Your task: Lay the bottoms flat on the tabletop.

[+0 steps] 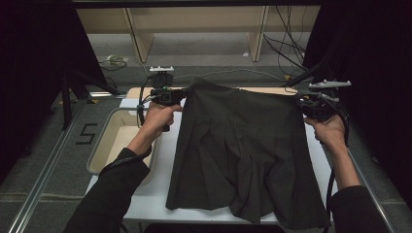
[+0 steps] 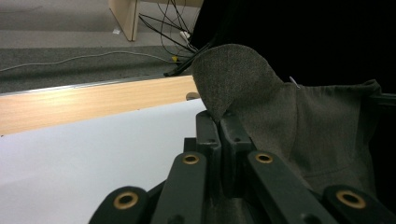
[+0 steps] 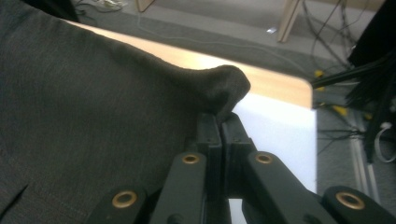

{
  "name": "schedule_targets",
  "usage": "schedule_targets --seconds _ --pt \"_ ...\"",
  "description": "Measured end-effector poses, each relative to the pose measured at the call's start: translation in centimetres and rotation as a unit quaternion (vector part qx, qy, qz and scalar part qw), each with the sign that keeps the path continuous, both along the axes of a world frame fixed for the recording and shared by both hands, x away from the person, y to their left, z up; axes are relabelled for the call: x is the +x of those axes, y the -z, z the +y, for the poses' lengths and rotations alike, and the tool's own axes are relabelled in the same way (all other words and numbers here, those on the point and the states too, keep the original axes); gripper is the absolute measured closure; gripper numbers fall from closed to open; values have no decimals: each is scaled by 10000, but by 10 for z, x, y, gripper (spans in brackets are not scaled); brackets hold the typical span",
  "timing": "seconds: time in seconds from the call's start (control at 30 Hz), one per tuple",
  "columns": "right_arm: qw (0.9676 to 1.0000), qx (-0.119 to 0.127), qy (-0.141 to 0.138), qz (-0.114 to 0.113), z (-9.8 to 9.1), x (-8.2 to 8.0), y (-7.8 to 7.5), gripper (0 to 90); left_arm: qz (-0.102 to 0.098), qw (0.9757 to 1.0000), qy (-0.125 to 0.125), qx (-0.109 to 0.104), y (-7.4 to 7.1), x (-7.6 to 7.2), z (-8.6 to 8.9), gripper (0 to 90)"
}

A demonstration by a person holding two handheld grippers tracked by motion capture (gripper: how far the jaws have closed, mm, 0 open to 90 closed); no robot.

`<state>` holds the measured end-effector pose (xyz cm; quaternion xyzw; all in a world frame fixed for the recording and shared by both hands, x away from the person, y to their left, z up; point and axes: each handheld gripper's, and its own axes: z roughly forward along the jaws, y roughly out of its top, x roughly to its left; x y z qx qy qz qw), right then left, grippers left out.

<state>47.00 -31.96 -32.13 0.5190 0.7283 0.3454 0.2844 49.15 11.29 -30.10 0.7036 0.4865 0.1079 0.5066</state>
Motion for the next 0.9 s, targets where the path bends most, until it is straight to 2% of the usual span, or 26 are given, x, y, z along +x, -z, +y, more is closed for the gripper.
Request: schedule_targets --seconds 0.07,0.13,0.27,0.3,0.37,0.47,0.7,0.9 --pt "9998 -122 89 -87 1 3 -8 891 19 9999 75 77 2 -2 -1 873" --pt "9993 -208 213 -211 -1 5 -16 892 73 9998 163 20 7 -4 -3 871" --pt "9980 -54 454 -439 -10 7 -34 892 91 9996 274 13 12 -4 -9 870" --pt "9978 -50 491 -446 -9 7 -36 892 117 9996 275 -11 13 -4 -11 870" --pt "9978 -192 456 -451 -7 6 -37 892 132 9996 266 -34 15 -4 -13 870" --pt "9978 -161 440 -467 -7 5 -36 892 112 9997 190 -63 15 -3 -11 871" --pt "9979 -68 407 -498 -4 5 -36 891 -123 9998 129 -13 -6 -4 -6 875" --pt "9967 37 393 -713 -5 1 -49 891 -311 9993 79 -191 -31 -3 2 875"
